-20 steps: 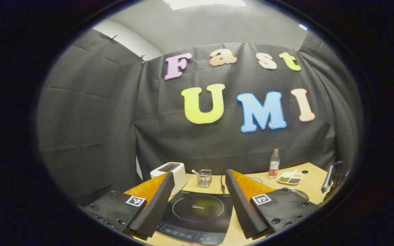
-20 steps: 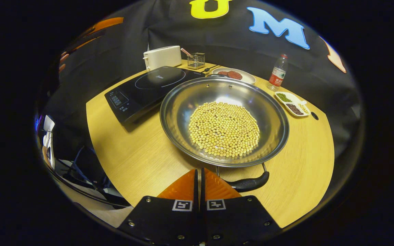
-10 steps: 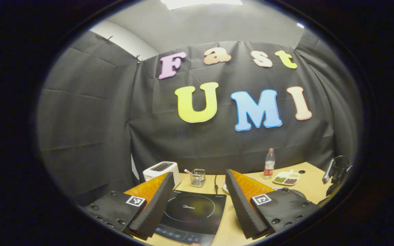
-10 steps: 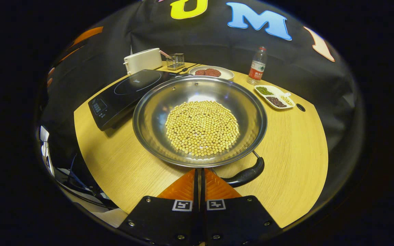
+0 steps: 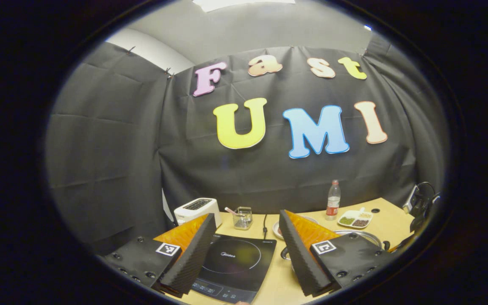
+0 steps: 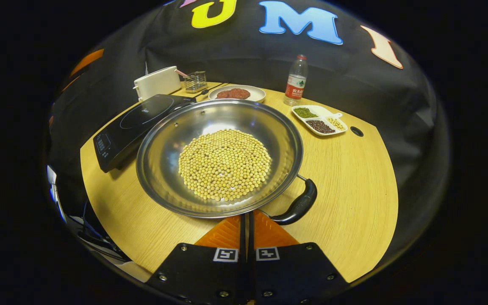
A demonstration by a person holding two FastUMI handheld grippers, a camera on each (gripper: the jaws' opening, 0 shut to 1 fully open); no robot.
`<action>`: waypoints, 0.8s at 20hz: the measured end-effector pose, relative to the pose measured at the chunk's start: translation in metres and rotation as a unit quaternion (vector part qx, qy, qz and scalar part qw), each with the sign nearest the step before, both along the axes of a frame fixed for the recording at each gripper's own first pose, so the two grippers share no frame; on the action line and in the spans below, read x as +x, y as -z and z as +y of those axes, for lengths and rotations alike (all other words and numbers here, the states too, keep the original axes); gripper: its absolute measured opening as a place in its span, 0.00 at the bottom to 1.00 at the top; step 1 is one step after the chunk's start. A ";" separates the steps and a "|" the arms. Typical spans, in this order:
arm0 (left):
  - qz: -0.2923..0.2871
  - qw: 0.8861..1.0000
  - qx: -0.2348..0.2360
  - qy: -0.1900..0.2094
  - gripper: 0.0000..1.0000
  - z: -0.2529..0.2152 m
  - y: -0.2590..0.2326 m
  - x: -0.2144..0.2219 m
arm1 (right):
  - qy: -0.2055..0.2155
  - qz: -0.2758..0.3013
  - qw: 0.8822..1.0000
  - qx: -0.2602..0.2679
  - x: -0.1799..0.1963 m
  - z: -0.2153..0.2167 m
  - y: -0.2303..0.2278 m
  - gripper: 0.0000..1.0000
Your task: First push the handle of the pot to place it horizontally, then grasp the pot with both hands and set it on the induction cooktop.
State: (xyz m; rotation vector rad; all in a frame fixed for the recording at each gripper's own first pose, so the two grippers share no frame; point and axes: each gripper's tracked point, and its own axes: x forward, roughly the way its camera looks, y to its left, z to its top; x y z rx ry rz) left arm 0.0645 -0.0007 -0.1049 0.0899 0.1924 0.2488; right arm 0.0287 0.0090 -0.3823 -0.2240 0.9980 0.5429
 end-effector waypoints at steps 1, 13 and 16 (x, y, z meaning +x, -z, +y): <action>0.002 1.000 0.000 0.000 0.94 -0.003 0.001 0.001 | 0.002 0.000 1.000 -0.002 0.004 -0.004 0.001 0.01; 0.037 0.999 -0.008 0.010 0.98 -0.025 0.045 0.011 | 0.070 -0.028 0.997 -0.012 0.059 -0.037 0.001 0.01; 0.047 0.999 -0.010 0.017 1.00 -0.029 0.059 0.019 | 0.090 -0.065 0.994 -0.007 0.067 -0.045 -0.018 0.01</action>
